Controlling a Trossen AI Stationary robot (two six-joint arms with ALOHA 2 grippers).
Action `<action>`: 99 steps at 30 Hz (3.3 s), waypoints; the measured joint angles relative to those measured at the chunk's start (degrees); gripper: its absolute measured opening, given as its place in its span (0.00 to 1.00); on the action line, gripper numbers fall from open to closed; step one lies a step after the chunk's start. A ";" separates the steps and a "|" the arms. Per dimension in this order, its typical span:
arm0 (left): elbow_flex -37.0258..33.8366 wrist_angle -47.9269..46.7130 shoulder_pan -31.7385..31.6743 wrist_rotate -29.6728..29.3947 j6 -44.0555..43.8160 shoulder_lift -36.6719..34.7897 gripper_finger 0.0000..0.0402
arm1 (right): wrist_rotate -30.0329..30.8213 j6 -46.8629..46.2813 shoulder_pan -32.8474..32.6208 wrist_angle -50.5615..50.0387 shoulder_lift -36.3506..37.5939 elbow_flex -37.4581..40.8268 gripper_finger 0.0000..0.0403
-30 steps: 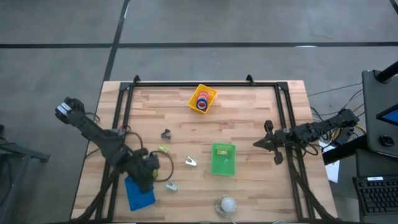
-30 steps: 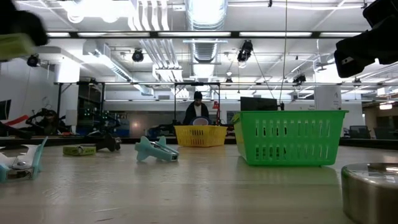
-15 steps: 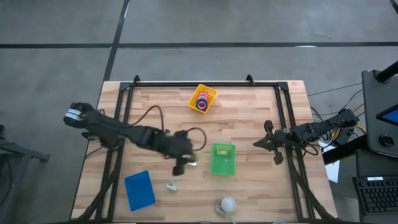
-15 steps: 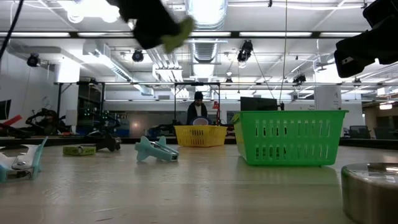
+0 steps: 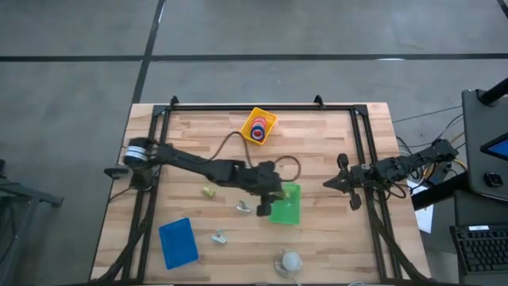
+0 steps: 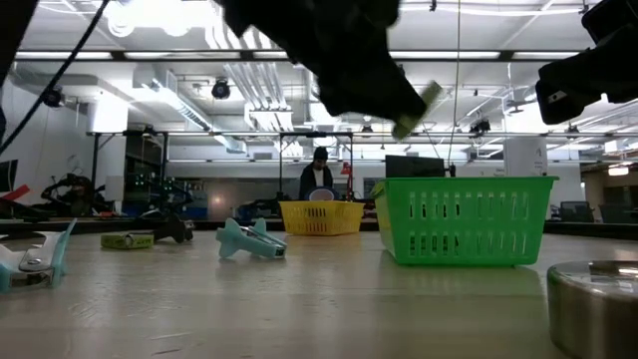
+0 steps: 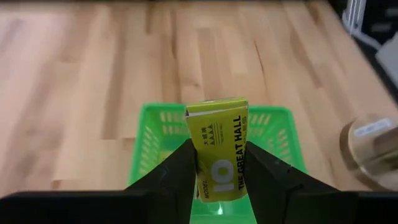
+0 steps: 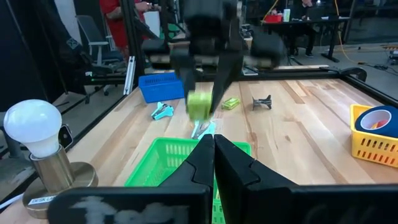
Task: Pick and place Stapler, Stapler remover, tape
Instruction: Put the top green staple box into the green bin, then put the green staple box into the green bin
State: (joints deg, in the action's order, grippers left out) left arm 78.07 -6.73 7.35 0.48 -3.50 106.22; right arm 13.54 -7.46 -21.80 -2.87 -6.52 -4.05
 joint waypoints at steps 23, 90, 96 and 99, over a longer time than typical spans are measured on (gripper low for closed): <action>14.80 -14.66 -0.55 4.36 0.58 12.89 0.45 | 0.00 0.00 -0.02 0.09 -0.07 0.00 0.02; -29.63 -34.83 2.89 -4.30 -0.45 -15.31 0.38 | 0.00 0.00 0.00 0.11 -0.04 0.00 0.02; -29.38 -34.84 2.89 -4.21 -1.17 -15.31 0.28 | 0.00 0.00 0.00 0.11 -0.04 0.00 0.02; -28.78 -35.25 2.84 -4.77 -1.32 -15.21 0.29 | 0.00 0.00 0.00 0.11 -0.04 0.00 0.02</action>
State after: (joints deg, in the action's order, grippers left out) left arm 49.29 -41.98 10.20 -4.29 -4.82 91.01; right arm 13.54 -7.46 -21.80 -2.76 -6.57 -4.05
